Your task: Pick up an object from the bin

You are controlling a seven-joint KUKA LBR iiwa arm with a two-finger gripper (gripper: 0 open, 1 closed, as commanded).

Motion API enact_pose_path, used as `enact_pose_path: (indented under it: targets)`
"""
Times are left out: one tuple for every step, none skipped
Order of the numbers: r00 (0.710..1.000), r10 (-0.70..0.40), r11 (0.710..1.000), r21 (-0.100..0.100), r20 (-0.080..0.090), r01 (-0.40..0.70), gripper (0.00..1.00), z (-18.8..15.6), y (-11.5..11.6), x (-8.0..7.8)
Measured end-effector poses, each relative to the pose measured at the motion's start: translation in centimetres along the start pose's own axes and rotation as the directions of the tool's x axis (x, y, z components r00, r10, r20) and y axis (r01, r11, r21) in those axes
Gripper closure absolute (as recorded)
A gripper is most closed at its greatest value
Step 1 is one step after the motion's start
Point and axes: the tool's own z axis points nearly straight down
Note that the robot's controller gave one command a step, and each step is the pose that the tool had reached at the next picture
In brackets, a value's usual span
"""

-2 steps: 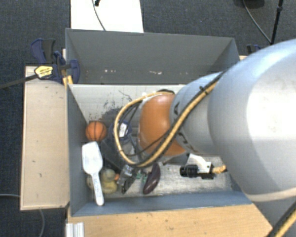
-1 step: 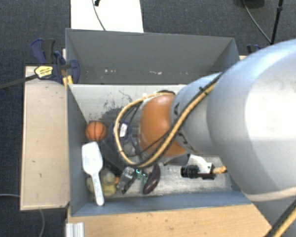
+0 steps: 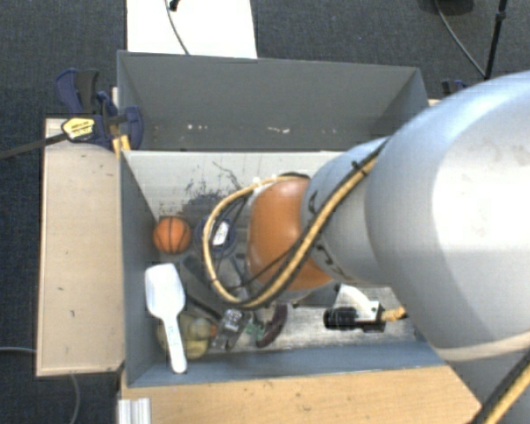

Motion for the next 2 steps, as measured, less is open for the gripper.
enact_pose_path:
  targets:
    - [1.0, 0.0, 1.0, 0.0, 0.0, 0.0, 1.0, 0.0, 0.0, 0.0]
    - [1.0, 0.004, 1.0, 0.002, -0.003, -0.004, 1.0, 0.02, 0.06, -0.14]
